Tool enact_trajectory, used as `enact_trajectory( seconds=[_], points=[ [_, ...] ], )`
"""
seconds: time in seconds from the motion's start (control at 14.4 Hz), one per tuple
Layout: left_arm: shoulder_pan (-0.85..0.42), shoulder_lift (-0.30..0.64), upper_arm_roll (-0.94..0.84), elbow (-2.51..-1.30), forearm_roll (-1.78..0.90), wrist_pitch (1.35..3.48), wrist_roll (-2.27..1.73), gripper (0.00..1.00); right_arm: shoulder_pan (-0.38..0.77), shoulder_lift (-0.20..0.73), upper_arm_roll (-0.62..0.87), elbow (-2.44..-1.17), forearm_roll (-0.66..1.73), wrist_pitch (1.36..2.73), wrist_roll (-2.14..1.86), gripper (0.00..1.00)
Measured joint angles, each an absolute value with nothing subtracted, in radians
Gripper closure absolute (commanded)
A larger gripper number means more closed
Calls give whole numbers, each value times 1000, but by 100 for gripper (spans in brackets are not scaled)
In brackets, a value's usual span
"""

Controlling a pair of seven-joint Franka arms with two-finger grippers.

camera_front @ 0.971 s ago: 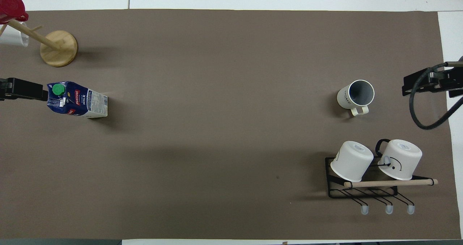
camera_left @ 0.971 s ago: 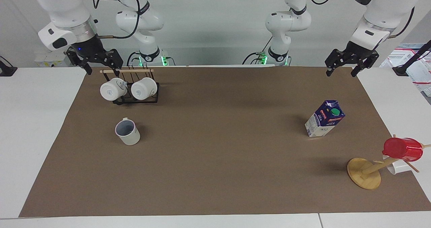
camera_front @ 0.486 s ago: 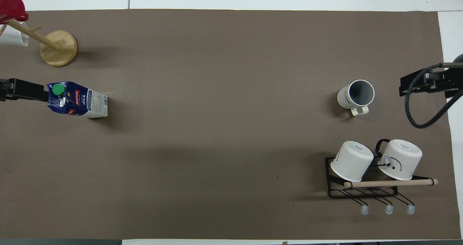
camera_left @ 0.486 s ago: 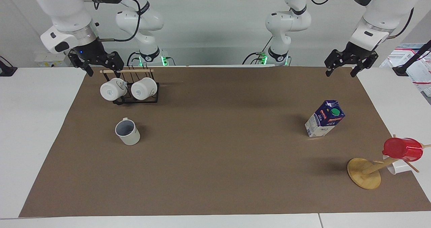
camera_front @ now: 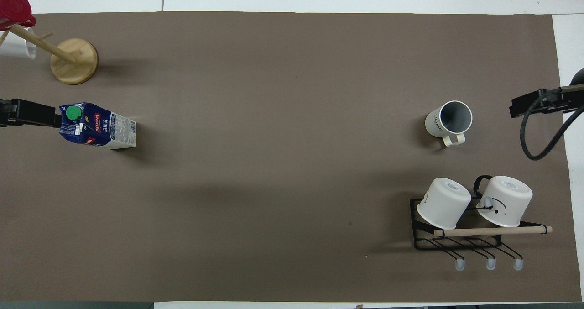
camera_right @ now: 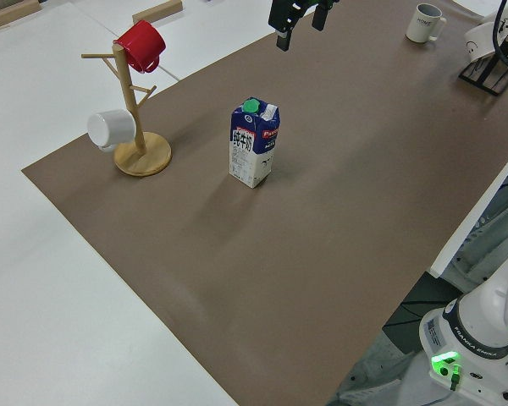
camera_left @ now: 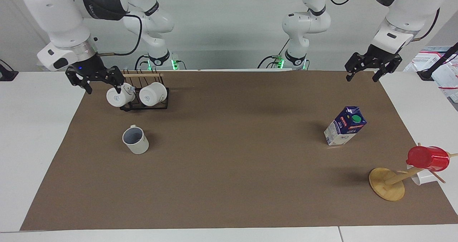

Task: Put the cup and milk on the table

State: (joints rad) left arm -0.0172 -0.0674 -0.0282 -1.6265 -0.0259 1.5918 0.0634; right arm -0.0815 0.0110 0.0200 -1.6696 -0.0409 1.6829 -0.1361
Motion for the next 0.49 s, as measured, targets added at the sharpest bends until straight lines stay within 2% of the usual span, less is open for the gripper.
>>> enact_trajectory(
  seconds=[0.35, 0.49],
  points=[
    [-16, -66, -28, -1632, -26, 1599, 64, 0, -125, 115, 17, -1805, 26, 1986, -257, 0],
    [-15, -62, -28, -1654, -26, 1635, 65, 0, -119, 145, 21, -1851, 52, 2063, -254, 0]
  ],
)
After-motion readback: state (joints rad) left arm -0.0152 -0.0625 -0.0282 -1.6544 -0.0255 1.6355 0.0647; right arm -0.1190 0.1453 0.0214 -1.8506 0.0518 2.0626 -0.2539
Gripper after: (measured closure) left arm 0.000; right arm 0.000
